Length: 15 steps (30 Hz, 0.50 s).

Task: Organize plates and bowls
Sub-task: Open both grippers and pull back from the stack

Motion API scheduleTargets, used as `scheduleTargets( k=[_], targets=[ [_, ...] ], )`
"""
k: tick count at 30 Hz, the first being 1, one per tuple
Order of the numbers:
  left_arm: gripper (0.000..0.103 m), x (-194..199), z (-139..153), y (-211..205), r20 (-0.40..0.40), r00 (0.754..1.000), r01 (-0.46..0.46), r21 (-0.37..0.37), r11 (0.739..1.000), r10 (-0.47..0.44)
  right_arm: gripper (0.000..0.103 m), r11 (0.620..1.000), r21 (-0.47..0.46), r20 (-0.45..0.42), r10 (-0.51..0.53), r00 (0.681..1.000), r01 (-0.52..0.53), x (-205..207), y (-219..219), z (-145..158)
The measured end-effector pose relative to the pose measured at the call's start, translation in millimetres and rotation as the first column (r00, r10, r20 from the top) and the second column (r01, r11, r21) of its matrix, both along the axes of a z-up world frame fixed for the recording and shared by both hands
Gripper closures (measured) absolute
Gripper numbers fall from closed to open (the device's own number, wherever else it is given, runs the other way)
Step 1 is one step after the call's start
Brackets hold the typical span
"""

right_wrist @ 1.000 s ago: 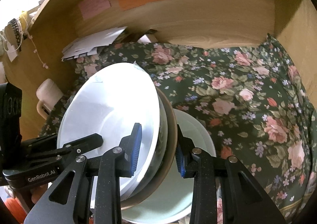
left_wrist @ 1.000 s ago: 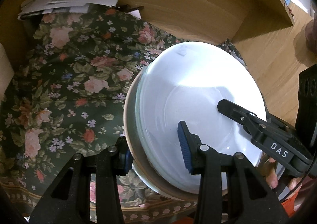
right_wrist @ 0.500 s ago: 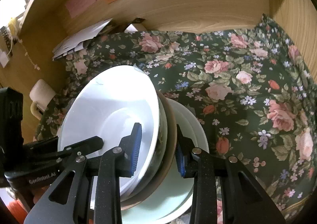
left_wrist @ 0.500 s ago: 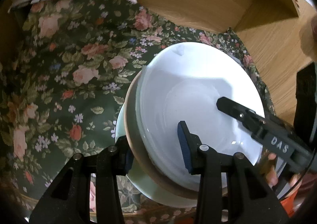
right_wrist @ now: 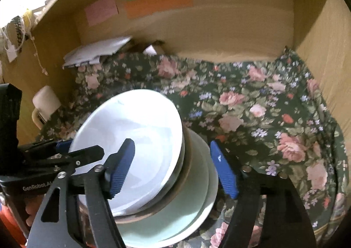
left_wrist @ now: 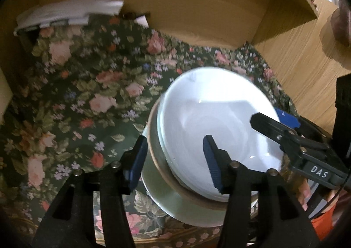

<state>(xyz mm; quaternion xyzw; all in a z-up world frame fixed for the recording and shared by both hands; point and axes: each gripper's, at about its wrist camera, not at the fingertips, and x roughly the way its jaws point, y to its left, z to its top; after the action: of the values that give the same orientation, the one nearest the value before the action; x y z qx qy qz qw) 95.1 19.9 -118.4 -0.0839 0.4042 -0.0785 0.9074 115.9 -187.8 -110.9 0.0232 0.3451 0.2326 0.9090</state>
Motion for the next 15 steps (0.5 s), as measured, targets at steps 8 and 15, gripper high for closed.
scheduleTargets(
  k=[8,15],
  targets=[
    [0.032,-43.7,48.0,-1.6,0.257,0.964,-0.08,0.063,0.995,0.061,0.028,0.999,0.044,0.174,-0.014,0.985,0.006,-40.0,-7.2,40.3],
    [0.015,-85.2,80.6,-7.2,0.445,0.892,-0.13,0.075,0.989,0.083,0.017,0.998,0.054,0.339,-0.032,0.94,0.014,-81.0,-4.5,66.7]
  ],
)
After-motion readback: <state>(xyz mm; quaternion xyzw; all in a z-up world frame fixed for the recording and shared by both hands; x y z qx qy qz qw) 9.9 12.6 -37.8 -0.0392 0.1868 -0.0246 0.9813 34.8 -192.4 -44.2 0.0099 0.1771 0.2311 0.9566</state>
